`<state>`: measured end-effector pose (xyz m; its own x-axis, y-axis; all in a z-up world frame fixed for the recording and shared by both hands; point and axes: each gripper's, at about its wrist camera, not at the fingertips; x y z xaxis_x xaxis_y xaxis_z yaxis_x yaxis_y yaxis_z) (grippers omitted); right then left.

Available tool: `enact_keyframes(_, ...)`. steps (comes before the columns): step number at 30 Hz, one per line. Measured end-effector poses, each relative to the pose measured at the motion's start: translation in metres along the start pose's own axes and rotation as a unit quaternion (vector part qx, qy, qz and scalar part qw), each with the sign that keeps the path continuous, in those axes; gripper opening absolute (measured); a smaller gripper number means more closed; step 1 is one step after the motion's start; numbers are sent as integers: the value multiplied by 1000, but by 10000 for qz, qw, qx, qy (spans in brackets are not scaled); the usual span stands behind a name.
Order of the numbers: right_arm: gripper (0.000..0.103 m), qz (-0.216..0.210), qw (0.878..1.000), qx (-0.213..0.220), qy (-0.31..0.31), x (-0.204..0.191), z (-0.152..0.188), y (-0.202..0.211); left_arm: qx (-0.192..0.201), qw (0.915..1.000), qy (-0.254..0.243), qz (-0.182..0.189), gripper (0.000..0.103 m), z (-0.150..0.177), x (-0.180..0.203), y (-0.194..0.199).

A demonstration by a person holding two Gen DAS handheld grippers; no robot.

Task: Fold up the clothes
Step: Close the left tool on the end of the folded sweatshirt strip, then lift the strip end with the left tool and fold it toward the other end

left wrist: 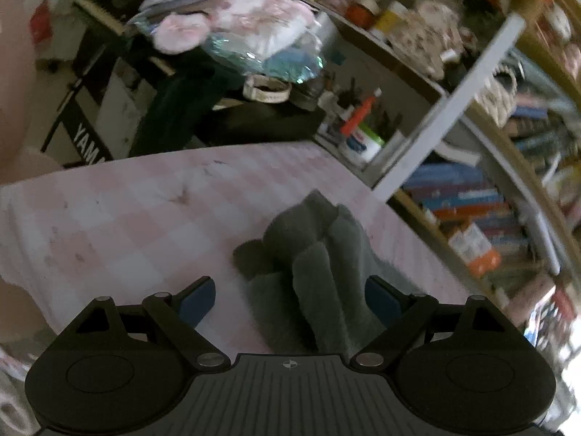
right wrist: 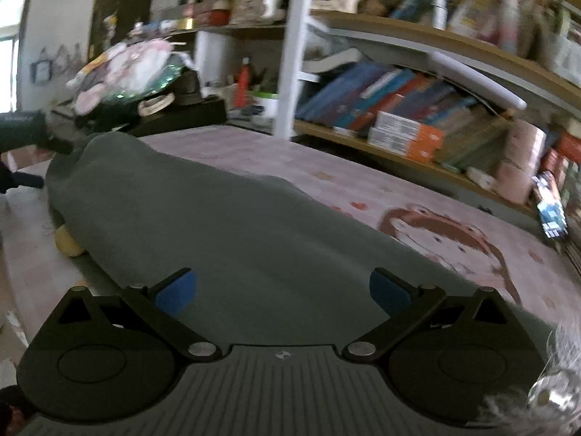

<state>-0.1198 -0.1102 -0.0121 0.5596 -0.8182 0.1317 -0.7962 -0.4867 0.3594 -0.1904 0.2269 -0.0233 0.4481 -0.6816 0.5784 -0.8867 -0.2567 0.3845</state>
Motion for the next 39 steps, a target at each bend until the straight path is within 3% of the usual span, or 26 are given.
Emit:
enact_keyframes(3, 103, -165, 9996, -5, 231, -16, -8, -16, 77, 9999, 37, -82, 88, 2, 4, -3)
enact_keyframes(6, 103, -378, 9982, -85, 449, -33, -11, -28, 138, 9996, -7, -234, 68, 5, 8, -6)
enact_keyframes(8, 102, -494, 9966, -203, 629, -43, -11, -34, 147, 9995, 3, -291, 47, 8, 9, -8)
enact_keyframes(10, 102, -530, 9953, -282, 754, -48, -11, -37, 149, 9994, 43, -312, 42, 8, 9, -10)
enact_keyframes(13, 102, -590, 9952, -377, 684, -45, -12, -40, 7, 9995, 298, -129, 31, 5, 7, -16)
enact_keyframes(16, 103, -672, 9952, -472, 526, -40, -11, -42, 239, 9992, 191, 260, 24, 3, 22, -7)
enact_keyframes(18, 103, -705, 9951, -503, 467, -39, -11, -43, 447, 9974, -197, 528, 24, 3, 40, 3)
enact_keyframes(21, 103, -734, 9950, -530, 412, -37, -10, -44, 534, 9943, -686, 609, 24, 2, 59, 10)
enact_keyframes(25, 103, -747, 9950, -541, 390, -37, -11, -45, 204, 9995, -194, 171, 25, -1, 37, -1)
enact_keyframes(30, 103, -820, 9945, -603, 263, -33, -12, -47, -88, 9995, 302, -101, 42, 0, 13, -7)
enact_keyframes(32, 103, -834, 9943, -615, 239, -32, -12, -48, -202, 9991, 335, -164, 55, 1, 11, -10)
enact_keyframes(35, 103, -825, 9944, -611, 250, -33, -12, -48, -216, 9992, 295, -136, 61, 4, 11, -11)
enact_keyframes(39, 103, -824, 9944, -612, 247, -34, -11, -47, -215, 9994, 242, -129, 62, 4, 15, -16)
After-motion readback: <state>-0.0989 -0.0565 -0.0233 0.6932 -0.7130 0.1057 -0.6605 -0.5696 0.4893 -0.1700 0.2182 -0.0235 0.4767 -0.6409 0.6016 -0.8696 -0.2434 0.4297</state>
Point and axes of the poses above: each gripper's, at about its wrist camera, not at the fingertips, and y roughly against the way its jaws point, x to its right, z to its underside, and after that the axes turned 6 degrees about x, right-handed
